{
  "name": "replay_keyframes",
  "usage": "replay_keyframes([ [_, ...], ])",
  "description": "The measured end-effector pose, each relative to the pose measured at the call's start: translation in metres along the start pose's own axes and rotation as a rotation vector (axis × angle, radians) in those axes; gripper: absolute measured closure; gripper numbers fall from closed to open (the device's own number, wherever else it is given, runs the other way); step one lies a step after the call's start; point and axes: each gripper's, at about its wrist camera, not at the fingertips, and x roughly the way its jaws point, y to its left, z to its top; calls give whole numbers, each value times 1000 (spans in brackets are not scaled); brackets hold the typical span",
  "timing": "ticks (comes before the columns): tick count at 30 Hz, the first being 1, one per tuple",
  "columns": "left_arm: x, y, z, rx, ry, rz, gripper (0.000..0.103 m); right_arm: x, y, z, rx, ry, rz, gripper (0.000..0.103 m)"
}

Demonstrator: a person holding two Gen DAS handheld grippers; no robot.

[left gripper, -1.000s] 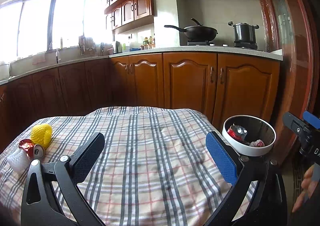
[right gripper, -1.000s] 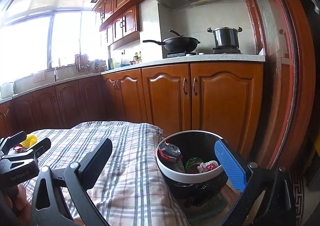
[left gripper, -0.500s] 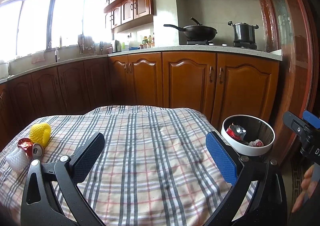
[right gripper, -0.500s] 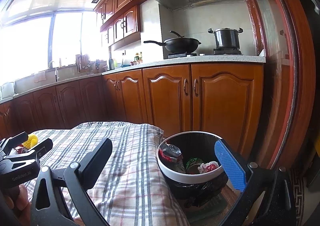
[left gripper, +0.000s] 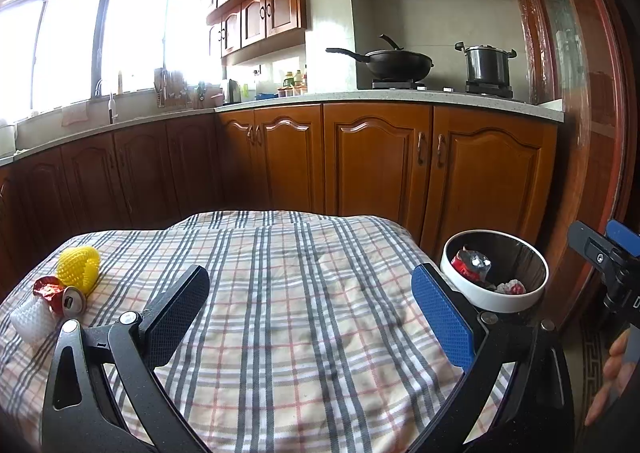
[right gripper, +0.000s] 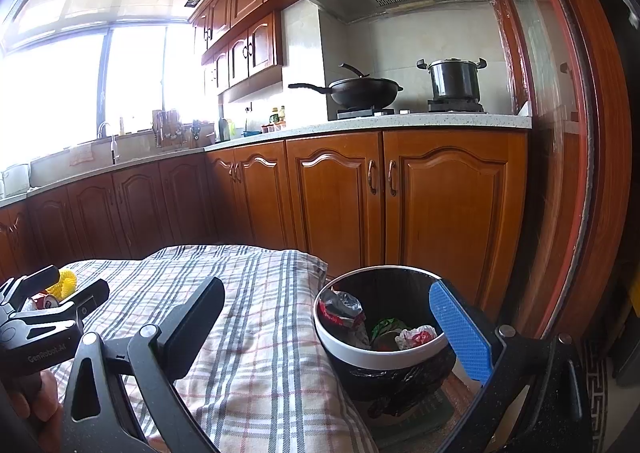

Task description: Collect trash

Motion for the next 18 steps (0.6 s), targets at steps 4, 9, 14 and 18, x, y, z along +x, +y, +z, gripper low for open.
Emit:
replay_keyframes([
  [4, 0, -1, 0, 1, -1, 0, 0, 0, -1, 1, -1, 2, 2, 0],
  [9, 1, -1, 0, 0, 1, -4, 0, 1, -2, 1, 0, 3, 6, 0],
  [14, 3, -1, 0, -3, 3, -10, 0, 2, -2, 1, -2, 5, 8, 0],
  [18, 3, 0, -1, -4, 6, -10, 0, 3, -1, 1, -6, 5, 9, 0],
])
